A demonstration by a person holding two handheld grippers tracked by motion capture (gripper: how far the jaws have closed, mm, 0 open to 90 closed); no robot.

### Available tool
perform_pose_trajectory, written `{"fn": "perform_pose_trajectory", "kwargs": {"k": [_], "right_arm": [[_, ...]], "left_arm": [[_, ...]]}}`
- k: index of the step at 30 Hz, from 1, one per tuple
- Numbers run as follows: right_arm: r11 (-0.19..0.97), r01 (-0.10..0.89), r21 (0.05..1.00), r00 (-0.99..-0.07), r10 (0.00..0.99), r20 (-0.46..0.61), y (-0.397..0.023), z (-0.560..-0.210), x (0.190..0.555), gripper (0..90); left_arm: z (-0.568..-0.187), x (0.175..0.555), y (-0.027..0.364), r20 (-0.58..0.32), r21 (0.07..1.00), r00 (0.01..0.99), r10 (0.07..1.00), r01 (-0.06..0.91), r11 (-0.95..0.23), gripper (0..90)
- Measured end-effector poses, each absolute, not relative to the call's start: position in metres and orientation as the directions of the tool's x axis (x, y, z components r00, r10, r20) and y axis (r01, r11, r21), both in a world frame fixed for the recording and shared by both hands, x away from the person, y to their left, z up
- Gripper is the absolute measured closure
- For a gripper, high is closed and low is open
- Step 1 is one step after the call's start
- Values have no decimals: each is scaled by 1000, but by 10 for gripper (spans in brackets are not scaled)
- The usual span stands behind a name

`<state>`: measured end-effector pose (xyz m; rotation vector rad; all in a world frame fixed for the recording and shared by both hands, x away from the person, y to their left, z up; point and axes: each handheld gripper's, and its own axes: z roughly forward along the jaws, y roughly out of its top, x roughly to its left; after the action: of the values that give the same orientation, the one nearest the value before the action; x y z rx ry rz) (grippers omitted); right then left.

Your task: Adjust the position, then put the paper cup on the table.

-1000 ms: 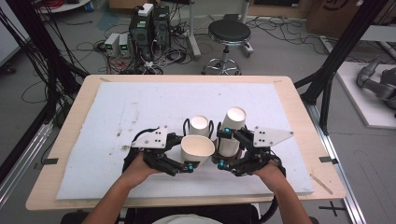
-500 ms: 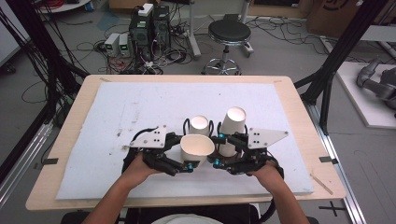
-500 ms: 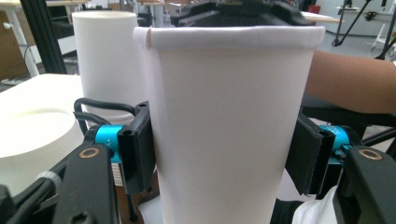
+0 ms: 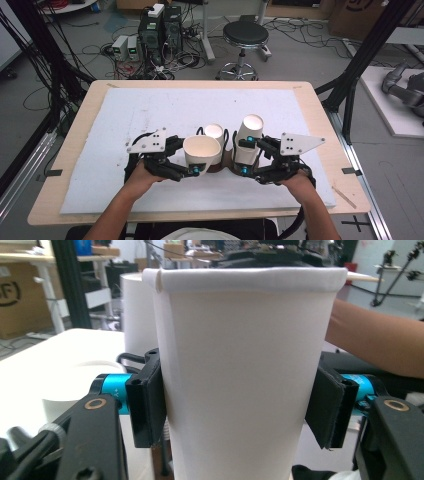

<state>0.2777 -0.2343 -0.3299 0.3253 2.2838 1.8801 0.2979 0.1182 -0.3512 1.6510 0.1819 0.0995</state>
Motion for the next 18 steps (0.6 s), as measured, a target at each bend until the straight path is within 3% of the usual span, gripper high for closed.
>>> {"fn": "perform_pose_trajectory", "kwargs": {"k": [18], "right_arm": [[183,69,981,-947,320,7,-255,-325,280,272]], "left_arm": [[-339,308,168,-60,998,914,401,61,11,353]]}}
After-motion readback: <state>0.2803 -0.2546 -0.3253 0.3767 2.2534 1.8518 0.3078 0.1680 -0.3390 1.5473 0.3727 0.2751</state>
